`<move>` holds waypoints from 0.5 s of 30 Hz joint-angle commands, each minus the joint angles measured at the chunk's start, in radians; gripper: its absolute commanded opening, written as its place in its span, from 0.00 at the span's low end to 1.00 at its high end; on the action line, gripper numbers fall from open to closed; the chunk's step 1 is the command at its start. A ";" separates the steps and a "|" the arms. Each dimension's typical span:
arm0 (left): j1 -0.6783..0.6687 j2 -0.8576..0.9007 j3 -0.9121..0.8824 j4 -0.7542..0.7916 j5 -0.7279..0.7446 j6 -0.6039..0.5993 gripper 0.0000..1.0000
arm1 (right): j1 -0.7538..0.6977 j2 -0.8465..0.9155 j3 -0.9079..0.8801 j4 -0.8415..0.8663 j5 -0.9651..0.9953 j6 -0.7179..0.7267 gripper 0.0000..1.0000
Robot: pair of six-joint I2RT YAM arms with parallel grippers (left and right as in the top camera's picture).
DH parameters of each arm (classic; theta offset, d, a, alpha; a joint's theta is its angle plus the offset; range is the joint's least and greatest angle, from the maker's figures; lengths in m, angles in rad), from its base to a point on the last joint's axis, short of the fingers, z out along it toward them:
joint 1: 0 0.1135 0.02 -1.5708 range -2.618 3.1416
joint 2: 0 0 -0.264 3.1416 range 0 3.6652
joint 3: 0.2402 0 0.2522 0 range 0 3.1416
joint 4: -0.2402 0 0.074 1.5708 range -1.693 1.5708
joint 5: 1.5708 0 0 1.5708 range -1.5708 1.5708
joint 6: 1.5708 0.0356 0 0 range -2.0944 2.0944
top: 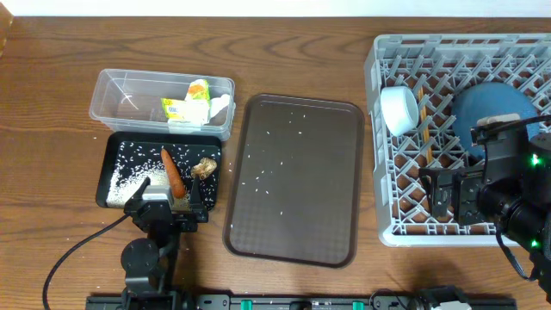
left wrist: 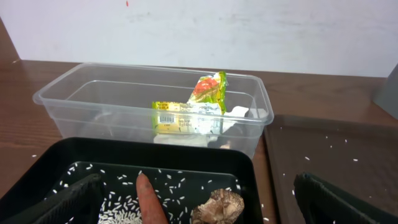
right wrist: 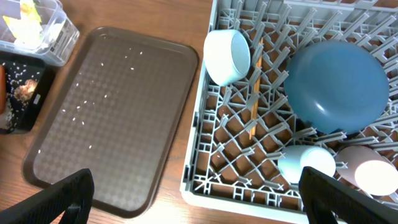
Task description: Sort waste into correct bins and load items into the dishwasher rack
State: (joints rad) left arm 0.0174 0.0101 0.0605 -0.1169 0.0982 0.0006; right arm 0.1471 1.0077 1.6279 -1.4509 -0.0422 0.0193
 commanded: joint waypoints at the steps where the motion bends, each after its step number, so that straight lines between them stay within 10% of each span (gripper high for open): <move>1: -0.004 -0.008 -0.033 0.024 0.005 -0.005 0.98 | -0.006 -0.002 0.006 -0.001 0.012 0.010 0.99; 15: -0.004 -0.008 -0.056 0.101 0.006 -0.005 0.98 | -0.006 -0.002 0.006 -0.001 0.012 0.010 0.99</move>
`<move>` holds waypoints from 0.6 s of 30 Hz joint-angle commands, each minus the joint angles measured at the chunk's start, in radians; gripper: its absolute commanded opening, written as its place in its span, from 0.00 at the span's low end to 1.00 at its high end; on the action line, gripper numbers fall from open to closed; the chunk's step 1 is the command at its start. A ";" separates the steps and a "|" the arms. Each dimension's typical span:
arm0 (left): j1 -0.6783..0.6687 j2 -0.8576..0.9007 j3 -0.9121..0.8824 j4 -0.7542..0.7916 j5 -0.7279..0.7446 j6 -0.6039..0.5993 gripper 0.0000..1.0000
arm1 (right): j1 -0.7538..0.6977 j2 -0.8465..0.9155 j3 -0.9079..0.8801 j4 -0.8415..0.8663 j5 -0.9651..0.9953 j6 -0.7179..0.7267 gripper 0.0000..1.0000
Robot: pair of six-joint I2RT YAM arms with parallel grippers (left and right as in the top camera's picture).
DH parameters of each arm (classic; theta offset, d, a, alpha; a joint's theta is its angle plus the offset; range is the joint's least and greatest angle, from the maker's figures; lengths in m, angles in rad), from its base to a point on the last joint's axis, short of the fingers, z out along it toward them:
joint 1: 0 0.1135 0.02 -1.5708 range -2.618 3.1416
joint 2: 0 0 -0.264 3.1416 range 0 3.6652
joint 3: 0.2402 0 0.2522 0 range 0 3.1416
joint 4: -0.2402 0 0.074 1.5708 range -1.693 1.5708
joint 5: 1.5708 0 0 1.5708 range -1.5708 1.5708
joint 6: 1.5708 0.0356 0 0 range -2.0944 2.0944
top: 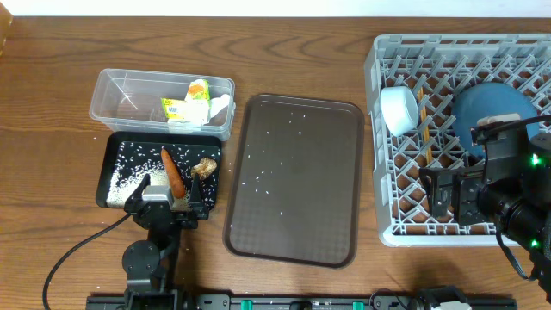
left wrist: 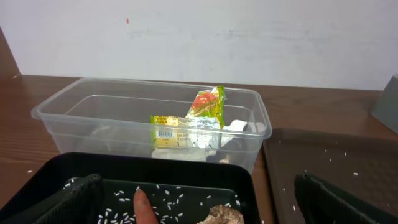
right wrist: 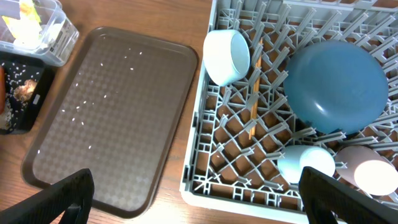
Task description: Sort waste into correct bins and load items into the dishwasher rack
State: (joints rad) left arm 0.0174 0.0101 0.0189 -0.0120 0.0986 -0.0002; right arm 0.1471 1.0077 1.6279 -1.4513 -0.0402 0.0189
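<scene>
A black tray (top: 120, 155) holds scattered rice, an orange carrot (top: 174, 172) and a brown mushroom-like scrap (top: 204, 167). Behind it stands a clear bin (top: 120, 90) with a green and yellow wrapper (left wrist: 186, 121) inside. My left gripper (left wrist: 199, 202) is open over the tray's near edge, with the carrot tip (left wrist: 142, 208) and the scrap (left wrist: 221, 216) between its fingers, untouched. The grey dishwasher rack (right wrist: 205, 180) carries a white cup (right wrist: 227, 56), a blue bowl (right wrist: 336, 87), chopsticks (right wrist: 254, 93), another white cup (right wrist: 305, 165) and a pink cup (right wrist: 367, 174). My right gripper (right wrist: 199, 202) hangs open above the rack's front left corner, holding nothing.
A brown serving tray (top: 297, 176) dotted with rice grains lies between the black tray and the rack. The left arm's cable (top: 77, 250) trails over the wooden table at the front left.
The bin and black tray sit lower in the left wrist view and less of the carrot shows, so the left gripper has shifted slightly. The right arm and all objects are unchanged.
</scene>
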 commanded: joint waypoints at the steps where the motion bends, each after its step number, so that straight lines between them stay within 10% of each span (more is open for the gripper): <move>1: -0.004 -0.008 -0.015 -0.011 0.006 -0.004 0.98 | -0.006 -0.002 0.006 -0.001 0.010 0.010 0.99; 18: -0.004 -0.004 -0.015 -0.049 0.006 -0.004 0.98 | -0.006 -0.002 0.006 -0.001 0.010 0.010 0.99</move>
